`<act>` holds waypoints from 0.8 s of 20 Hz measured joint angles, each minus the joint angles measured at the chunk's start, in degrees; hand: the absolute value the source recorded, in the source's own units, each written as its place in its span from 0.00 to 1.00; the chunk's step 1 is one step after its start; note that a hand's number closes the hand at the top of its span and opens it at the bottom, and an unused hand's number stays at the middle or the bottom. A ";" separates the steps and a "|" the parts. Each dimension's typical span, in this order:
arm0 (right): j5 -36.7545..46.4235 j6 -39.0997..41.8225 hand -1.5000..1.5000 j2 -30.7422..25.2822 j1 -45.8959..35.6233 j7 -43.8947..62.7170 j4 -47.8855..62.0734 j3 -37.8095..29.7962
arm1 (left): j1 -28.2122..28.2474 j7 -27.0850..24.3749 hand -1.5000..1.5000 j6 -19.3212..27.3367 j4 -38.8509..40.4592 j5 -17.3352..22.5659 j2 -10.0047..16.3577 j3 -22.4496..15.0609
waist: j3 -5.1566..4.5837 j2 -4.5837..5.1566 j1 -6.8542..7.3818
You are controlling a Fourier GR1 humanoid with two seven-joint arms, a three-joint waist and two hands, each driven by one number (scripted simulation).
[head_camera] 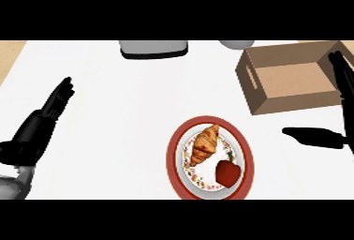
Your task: Pick the croissant from the plate and place it in the cardboard box
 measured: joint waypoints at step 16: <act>17.50 33.05 0.00 6.60 -10.97 36.91 -5.39 23.39 | -6.34 -1.19 0.50 -5.23 0.50 -1.82 -2.56 -4.57 | 0.45 1.75 7.22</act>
